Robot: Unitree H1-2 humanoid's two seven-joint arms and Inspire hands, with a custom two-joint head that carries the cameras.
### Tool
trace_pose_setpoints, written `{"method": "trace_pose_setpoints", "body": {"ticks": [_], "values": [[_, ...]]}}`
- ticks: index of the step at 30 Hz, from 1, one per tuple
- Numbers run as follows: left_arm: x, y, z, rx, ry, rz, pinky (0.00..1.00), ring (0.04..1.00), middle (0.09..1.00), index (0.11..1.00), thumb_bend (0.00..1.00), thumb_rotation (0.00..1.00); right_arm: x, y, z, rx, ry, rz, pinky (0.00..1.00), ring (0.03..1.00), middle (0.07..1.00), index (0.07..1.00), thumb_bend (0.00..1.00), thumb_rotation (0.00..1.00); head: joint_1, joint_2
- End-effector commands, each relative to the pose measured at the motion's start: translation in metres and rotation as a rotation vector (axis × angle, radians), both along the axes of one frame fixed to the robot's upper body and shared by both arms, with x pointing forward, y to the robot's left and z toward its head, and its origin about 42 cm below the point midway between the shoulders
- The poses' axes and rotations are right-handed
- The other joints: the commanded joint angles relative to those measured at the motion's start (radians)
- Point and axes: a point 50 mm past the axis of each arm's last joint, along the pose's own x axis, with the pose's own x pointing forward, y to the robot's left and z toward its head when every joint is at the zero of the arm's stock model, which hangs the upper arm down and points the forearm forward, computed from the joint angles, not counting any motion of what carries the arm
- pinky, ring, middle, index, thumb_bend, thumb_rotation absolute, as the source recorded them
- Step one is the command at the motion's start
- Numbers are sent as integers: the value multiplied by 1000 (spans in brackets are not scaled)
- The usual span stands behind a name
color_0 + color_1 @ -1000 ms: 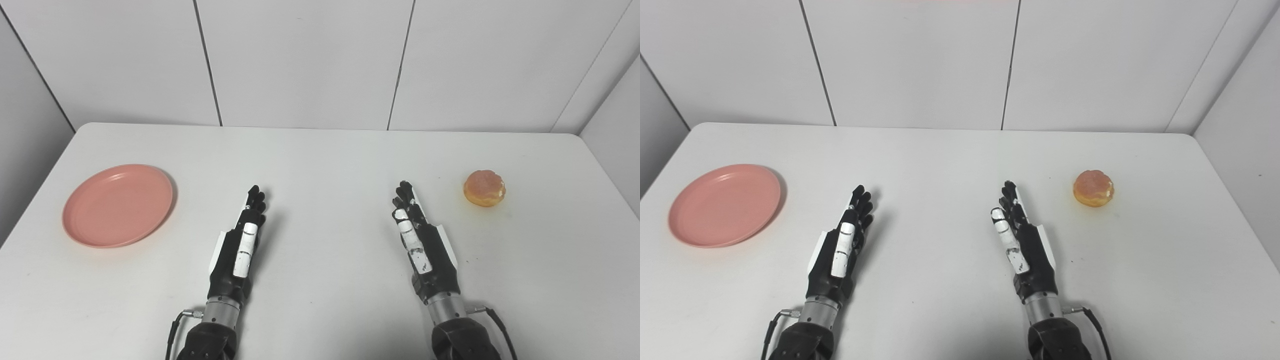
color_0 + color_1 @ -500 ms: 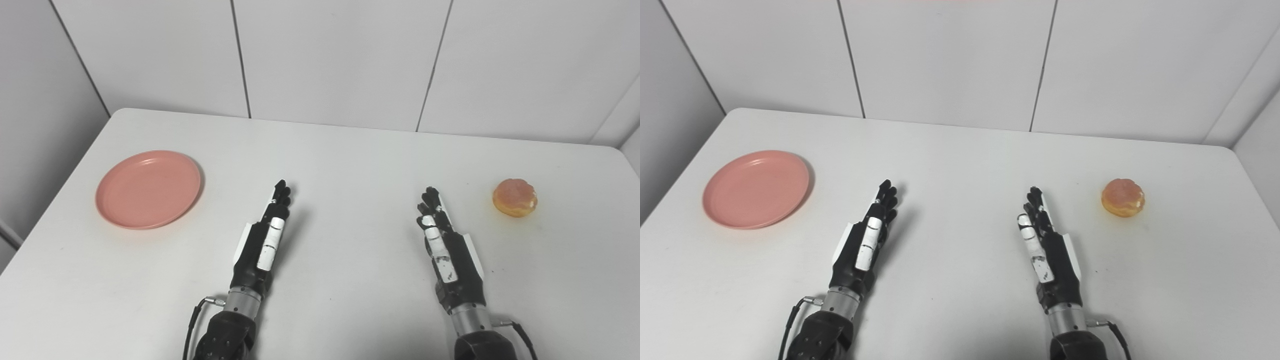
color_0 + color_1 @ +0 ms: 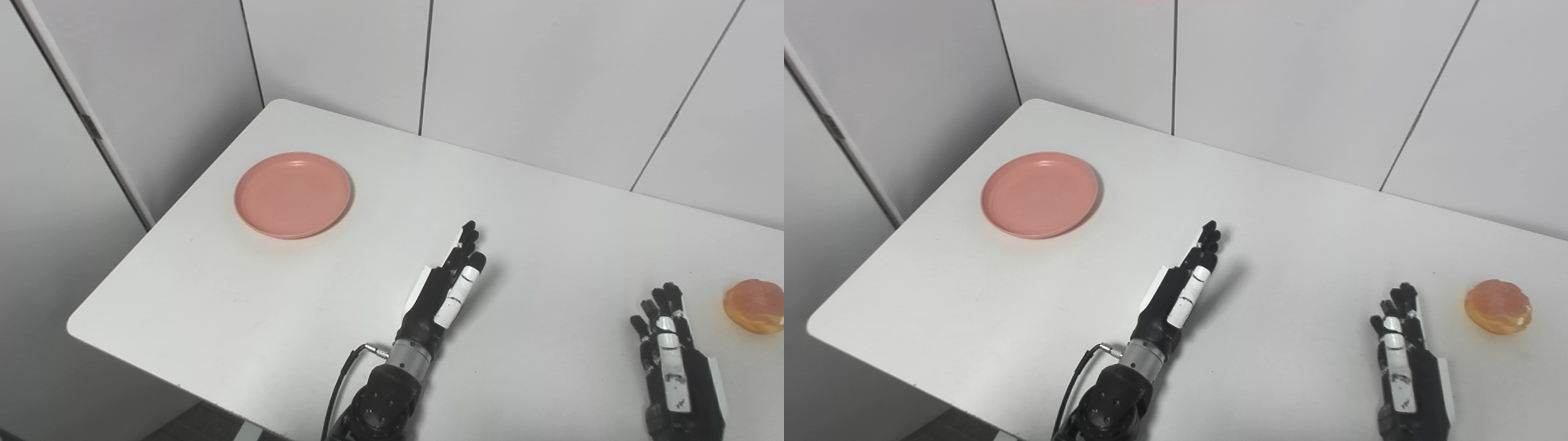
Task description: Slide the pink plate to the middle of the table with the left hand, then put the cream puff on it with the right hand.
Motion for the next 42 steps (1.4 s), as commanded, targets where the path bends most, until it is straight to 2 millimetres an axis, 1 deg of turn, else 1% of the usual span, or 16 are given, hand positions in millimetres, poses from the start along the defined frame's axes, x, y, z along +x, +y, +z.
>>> {"method": "trace_pose_setpoints", "body": {"ticks": [1,4,5,8,10,14,18,19,22,24,26,28,30,34,38,42], "values": [[0,-15,-2,-4,39,-23,1000,1000,1000,1000,742,991,4,-5,15,-6,-79,1,1000,1000,1000,1000,530,839,-3,-1],[1,-15,-3,0,37,-27,1000,1000,1000,1000,771,994,4,-5,16,-2,-77,5,1000,1000,1000,1000,488,837,-4,-6],[1,-15,-4,2,33,-27,1000,1000,1000,997,771,995,4,-5,15,0,-75,8,1000,1000,1000,1000,477,835,-5,-15],[2,-14,-4,2,20,-24,1000,1000,1000,988,770,996,4,-4,15,5,-72,9,1000,1000,1000,1000,456,828,-7,-16],[4,-12,-4,-13,-3,-22,1000,1000,1000,986,748,999,4,-4,15,10,-72,10,1000,1000,1000,1000,463,793,-9,-21],[10,-9,1,-63,-61,-4,1000,1000,990,987,632,1000,5,-2,16,8,-75,9,1000,1000,1000,1000,449,779,-15,-22],[17,-3,6,-56,-105,28,1000,997,980,981,635,1000,5,1,16,4,-75,12,1000,1000,1000,1000,449,797,-20,-29],[20,0,8,-55,-116,37,1000,993,977,976,655,1000,5,1,15,-1,-77,12,1000,1000,1000,1000,454,800,-24,-27],[27,13,20,-46,-149,56,991,971,961,963,712,1000,5,2,15,0,-78,11,1000,1000,1000,1000,464,791,-27,-31],[32,21,29,-45,-172,74,990,966,955,956,732,1000,5,3,16,2,-79,8,1000,1000,1000,1000,456,788,-27,-31],[38,31,39,-50,-200,98,956,938,924,919,751,1000,5,3,16,0,-80,9,1000,1000,1000,1000,451,786,-28,-33],[41,39,45,-42,-217,109,963,935,920,914,774,1000,5,4,16,-6,-79,10,1000,1000,1000,1000,450,796,-29,-34],[45,51,57,-52,-244,140,908,905,890,891,769,1000,5,4,17,-10,-79,10,1000,1000,1000,1000,447,799,-29,-34],[50,79,81,-80,-266,205,865,871,854,858,779,1000,5,4,17,-7,-80,3,1000,1000,1000,1000,455,793,-28,-29],[51,99,93,-95,-276,260,878,864,840,842,814,1000,5,4,18,-6,-82,5,1000,1000,1000,1000,434,797,-24,-26],[56,128,101,-59,-338,355,816,808,791,792,776,1000,6,3,17,-11,-82,3,1000,1000,1000,1000,449,799,-21,-26]]}}
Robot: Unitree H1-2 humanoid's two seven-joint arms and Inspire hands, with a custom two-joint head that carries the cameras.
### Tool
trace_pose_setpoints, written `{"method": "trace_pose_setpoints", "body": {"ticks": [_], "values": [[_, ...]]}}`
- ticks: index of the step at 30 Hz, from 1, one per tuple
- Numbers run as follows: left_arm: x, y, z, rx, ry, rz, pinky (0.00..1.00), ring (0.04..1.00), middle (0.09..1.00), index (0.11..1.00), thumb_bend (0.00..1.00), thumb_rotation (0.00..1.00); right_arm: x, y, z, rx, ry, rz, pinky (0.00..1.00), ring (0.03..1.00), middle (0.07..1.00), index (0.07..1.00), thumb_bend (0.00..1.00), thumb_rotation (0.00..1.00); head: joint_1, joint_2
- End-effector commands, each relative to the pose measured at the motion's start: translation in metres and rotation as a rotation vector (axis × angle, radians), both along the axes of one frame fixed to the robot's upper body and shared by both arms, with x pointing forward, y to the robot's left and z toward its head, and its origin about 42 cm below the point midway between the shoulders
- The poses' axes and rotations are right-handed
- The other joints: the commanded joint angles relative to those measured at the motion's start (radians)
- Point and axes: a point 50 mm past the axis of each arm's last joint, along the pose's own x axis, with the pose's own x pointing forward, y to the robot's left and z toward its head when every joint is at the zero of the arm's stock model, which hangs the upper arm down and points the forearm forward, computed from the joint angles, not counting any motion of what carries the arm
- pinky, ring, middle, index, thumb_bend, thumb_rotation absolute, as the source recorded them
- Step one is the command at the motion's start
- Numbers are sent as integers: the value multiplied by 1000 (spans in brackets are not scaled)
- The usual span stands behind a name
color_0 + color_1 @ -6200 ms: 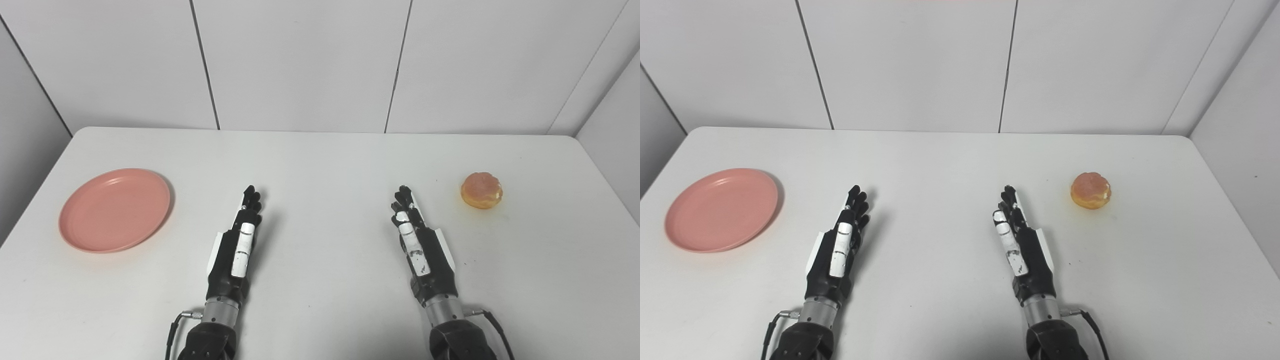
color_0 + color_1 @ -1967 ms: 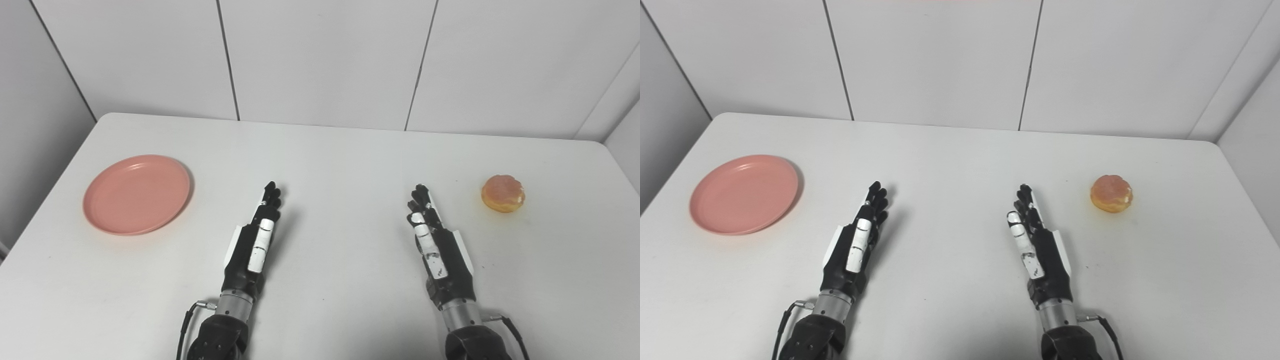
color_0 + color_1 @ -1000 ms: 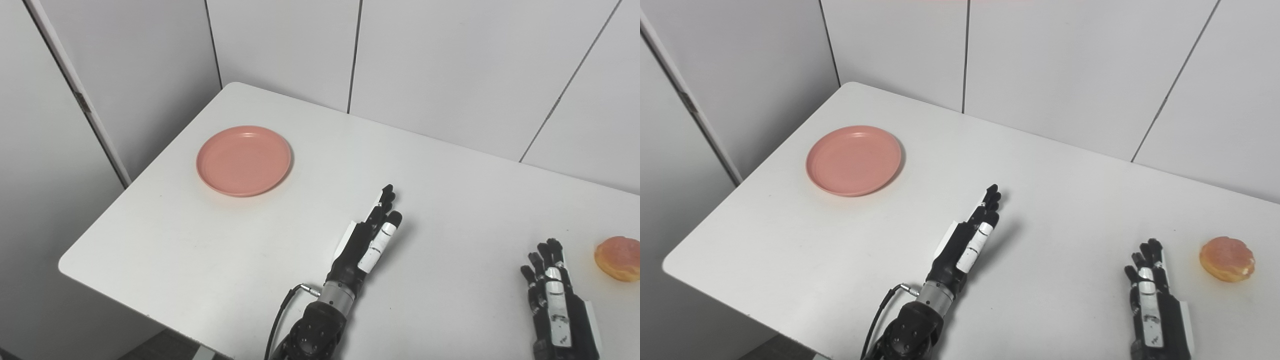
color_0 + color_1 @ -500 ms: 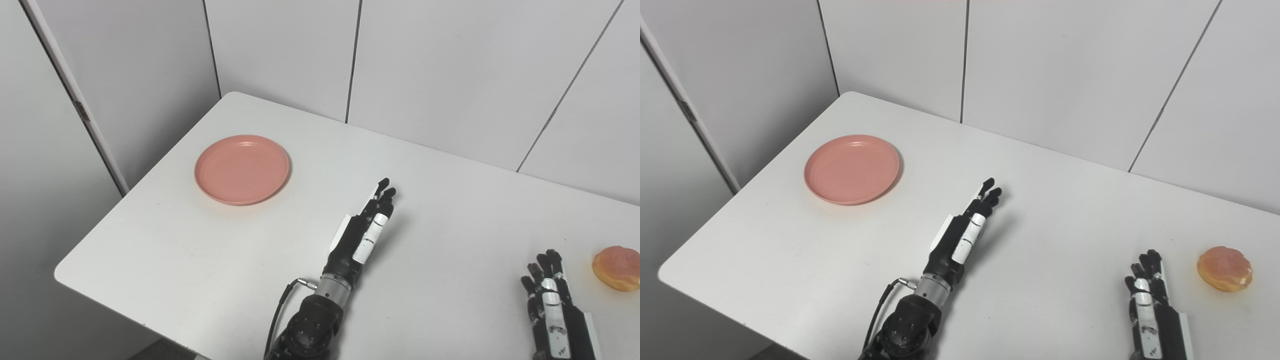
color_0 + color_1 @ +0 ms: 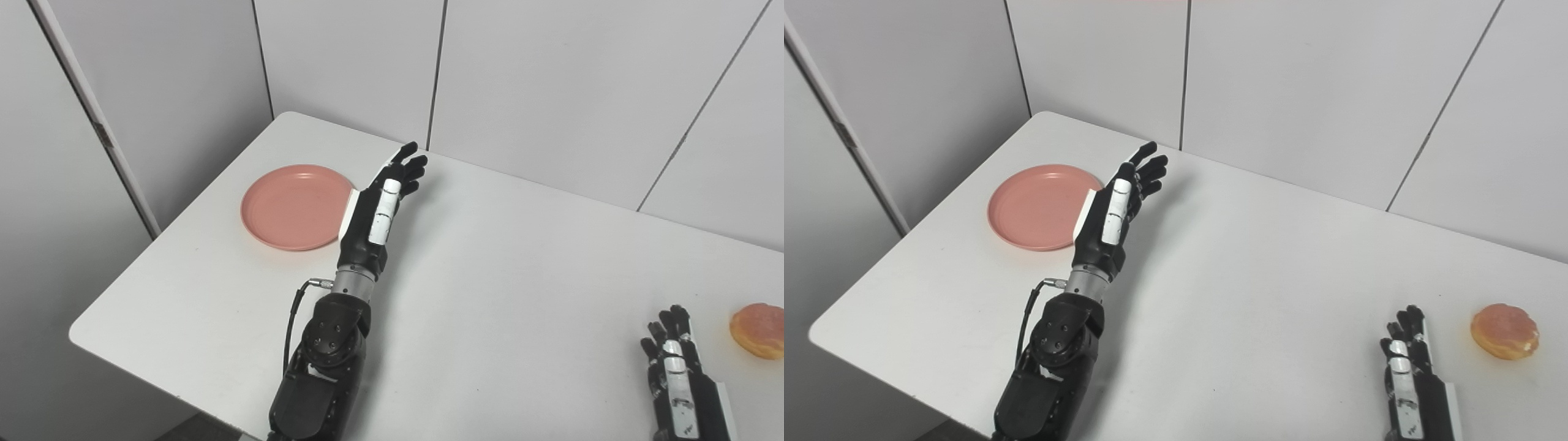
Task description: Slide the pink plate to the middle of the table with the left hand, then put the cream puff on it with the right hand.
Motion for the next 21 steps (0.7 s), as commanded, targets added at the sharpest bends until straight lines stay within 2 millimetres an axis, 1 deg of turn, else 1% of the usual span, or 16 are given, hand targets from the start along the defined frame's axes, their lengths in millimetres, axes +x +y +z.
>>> {"method": "trace_pose_setpoints", "body": {"ticks": [1,3,4,7,8,11,14,15,16,18,21], "values": [[11,16,24,32,-121,68,782,773,762,763,756,1000,6,0,16,7,-77,-3,1000,1000,1000,1000,449,799,-1,0],[14,30,24,38,-138,112,759,748,739,738,754,1000,7,0,15,11,-77,0,1000,1000,1000,1000,453,796,-4,-2],[14,34,24,39,-141,121,763,750,737,735,762,1000,7,-1,14,11,-77,1,1000,1000,1000,1000,456,796,-4,-2],[14,53,28,27,-162,181,763,756,738,733,779,1000,7,-2,14,6,-72,-1,1000,1000,1000,1000,457,798,-6,5],[13,57,29,23,-169,200,735,741,727,722,781,1000,7,-2,14,6,-70,-2,1000,1000,1000,1000,462,798,-6,5],[10,70,37,23,-180,259,714,721,714,713,786,1000,7,-3,14,6,-72,-6,1000,1000,1000,1000,466,790,-5,7],[8,79,41,14,-183,280,737,721,719,717,805,1000,8,-3,14,0,-77,-3,1000,1000,1000,1000,460,798,-5,7],[7,85,41,13,-188,301,741,720,719,718,807,1000,8,-3,13,0,-78,-2,1000,1000,1000,1000,460,799,-6,9],[6,92,42,17,-196,319,710,710,709,710,827,1000,8,-3,13,0,-79,-1,1000,1000,1000,1000,456,800,-5,10],[5,105,42,22,-206,355,688,699,697,701,838,1000,8,-4,13,2,-75,2,1000,1000,1000,1000,451,799,-4,11],[4,119,41,5,-191,404,702,696,690,691,901,1000,8,-4,14,-4,-76,3,1000,1000,1000,1000,458,796,-4,11]]}}
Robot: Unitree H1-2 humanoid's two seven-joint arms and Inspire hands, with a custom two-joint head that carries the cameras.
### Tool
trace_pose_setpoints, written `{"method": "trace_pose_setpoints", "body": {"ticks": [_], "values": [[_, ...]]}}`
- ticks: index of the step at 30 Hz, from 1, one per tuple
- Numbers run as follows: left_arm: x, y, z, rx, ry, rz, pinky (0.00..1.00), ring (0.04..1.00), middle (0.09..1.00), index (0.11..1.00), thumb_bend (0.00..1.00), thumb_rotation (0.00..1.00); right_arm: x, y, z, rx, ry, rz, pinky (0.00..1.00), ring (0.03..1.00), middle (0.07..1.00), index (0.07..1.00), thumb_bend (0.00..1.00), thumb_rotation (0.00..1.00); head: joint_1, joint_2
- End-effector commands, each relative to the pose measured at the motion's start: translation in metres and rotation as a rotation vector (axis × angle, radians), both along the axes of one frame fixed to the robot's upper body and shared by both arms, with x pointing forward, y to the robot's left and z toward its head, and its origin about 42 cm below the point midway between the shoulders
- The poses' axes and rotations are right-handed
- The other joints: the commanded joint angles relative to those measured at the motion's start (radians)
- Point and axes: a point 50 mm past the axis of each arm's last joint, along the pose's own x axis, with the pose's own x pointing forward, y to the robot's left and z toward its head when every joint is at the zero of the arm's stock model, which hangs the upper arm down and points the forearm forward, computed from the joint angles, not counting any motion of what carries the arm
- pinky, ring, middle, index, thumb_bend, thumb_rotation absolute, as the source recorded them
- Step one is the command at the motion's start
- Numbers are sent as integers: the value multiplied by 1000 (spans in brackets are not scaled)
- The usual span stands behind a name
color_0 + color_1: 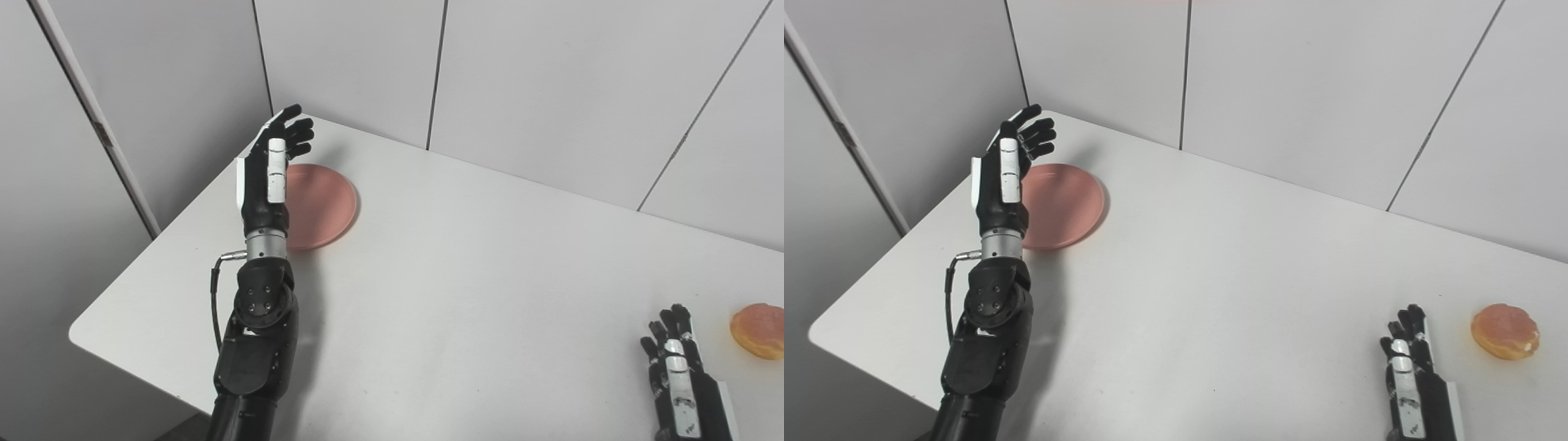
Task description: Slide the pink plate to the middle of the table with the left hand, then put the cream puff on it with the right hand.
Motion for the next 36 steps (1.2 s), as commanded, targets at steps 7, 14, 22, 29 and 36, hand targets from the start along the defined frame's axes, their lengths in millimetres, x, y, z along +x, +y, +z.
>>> {"method": "trace_pose_setpoints", "body": {"ticks": [7,14,22,29,36], "values": [[4,33,14,-20,-100,101,683,684,687,692,860,1000,6,-2,13,0,-74,1,1000,1000,1000,1000,449,800,-1,1],[2,55,4,-56,-89,166,675,684,682,686,865,1000,6,-3,12,5,-72,1,1000,1000,1000,1000,454,789,-1,1],[4,74,-11,-92,-31,219,719,687,685,697,754,1000,6,-3,12,1,-70,0,1000,1000,1000,1000,467,789,-1,1],[6,79,-25,-108,35,210,801,716,705,725,788,1000,5,-3,13,0,-71,0,1000,1000,1000,1000,467,798,-2,6],[11,78,-40,-114,86,200,702,699,682,700,743,1000,6,-3,15,0,-72,1,1000,1000,1000,1000,472,795,-2,6]]}}
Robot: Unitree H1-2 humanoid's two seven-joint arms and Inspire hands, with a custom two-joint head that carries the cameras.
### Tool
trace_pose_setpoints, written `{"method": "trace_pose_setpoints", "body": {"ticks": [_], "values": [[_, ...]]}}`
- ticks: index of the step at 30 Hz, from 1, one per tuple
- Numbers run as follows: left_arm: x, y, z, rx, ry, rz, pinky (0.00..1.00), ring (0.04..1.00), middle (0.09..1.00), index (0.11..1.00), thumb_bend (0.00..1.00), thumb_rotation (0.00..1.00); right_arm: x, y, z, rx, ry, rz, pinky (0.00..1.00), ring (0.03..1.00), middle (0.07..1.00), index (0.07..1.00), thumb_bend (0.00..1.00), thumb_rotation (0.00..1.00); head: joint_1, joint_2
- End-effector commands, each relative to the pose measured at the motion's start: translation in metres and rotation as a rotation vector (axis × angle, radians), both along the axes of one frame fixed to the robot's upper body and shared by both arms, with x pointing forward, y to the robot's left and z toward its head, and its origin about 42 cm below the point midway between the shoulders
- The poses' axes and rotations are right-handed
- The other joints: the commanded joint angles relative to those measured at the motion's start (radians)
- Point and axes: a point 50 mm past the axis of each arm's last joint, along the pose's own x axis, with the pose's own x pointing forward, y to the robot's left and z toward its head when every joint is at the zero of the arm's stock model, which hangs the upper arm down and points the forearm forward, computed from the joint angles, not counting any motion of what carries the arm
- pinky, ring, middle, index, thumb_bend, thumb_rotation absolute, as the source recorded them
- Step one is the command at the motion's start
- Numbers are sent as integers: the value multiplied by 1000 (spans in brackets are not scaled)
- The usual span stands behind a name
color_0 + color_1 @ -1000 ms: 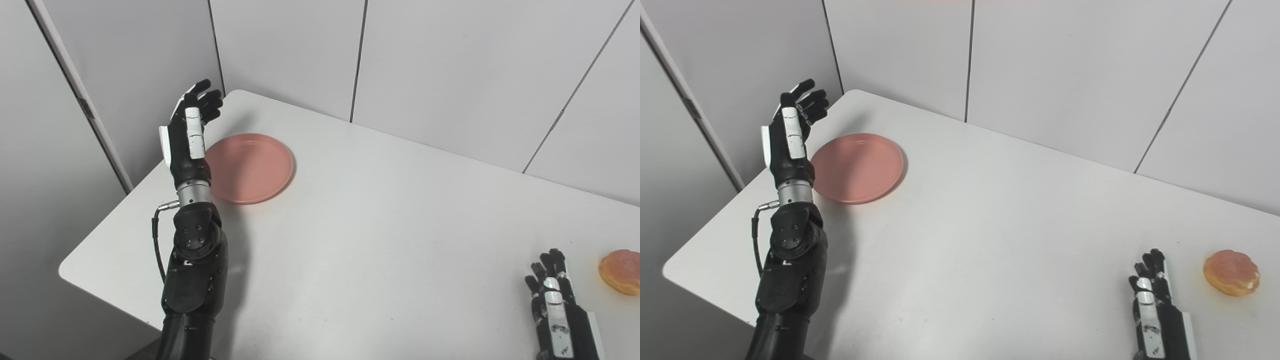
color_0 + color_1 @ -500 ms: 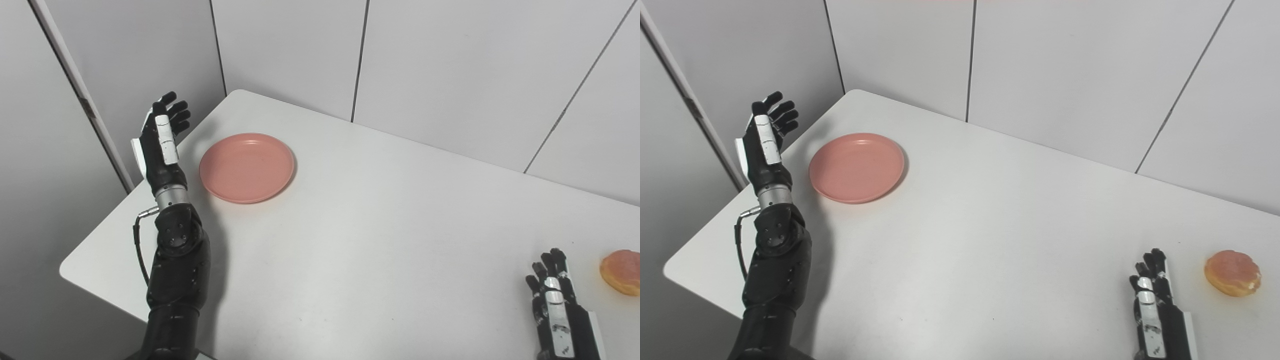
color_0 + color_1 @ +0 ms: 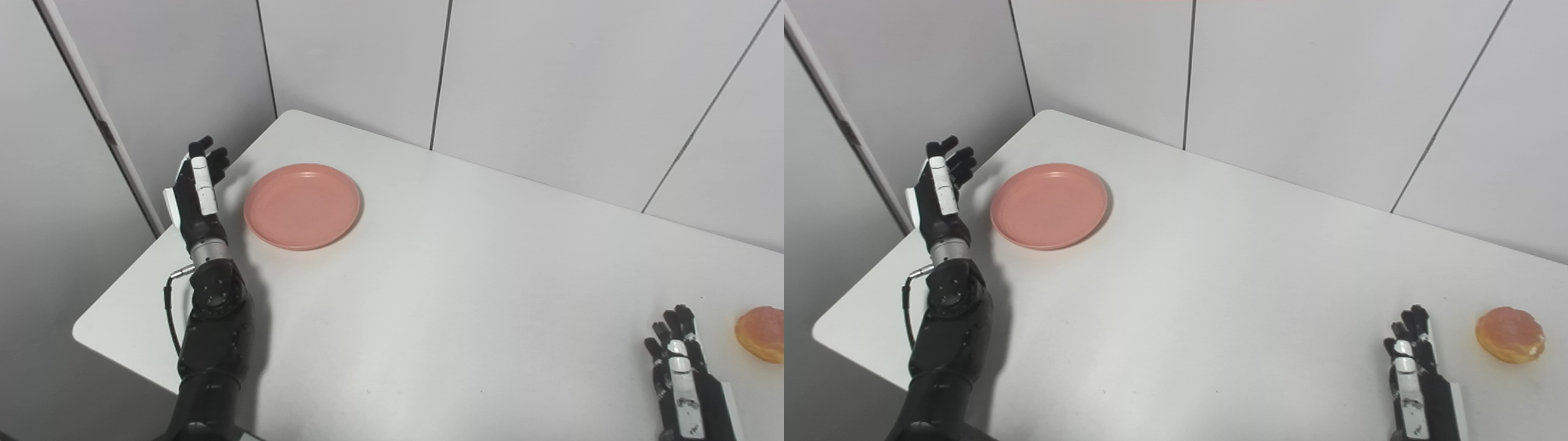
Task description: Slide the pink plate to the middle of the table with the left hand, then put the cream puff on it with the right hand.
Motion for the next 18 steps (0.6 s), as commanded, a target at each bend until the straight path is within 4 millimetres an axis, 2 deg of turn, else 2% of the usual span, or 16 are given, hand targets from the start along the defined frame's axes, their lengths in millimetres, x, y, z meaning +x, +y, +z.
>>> {"method": "trace_pose_setpoints", "body": {"ticks": [1,4,10,18], "values": [[11,5,19,57,-48,-19,711,706,694,704,755,1000,4,-2,14,3,-70,-1,1000,1000,1000,1000,472,795,-1,5],[13,5,13,56,-40,-38,686,699,694,697,758,1000,3,-1,15,5,-71,-1,1000,1000,1000,1000,471,797,-2,7],[21,0,1,58,16,-77,708,691,679,682,776,1000,4,-1,16,4,-71,-3,1000,1000,1000,1000,472,803,-3,11],[25,-12,-2,72,37,-134,777,721,707,701,775,1000,4,-1,16,5,-70,-2,1000,1000,1000,1000,467,798,-4,13]]}}
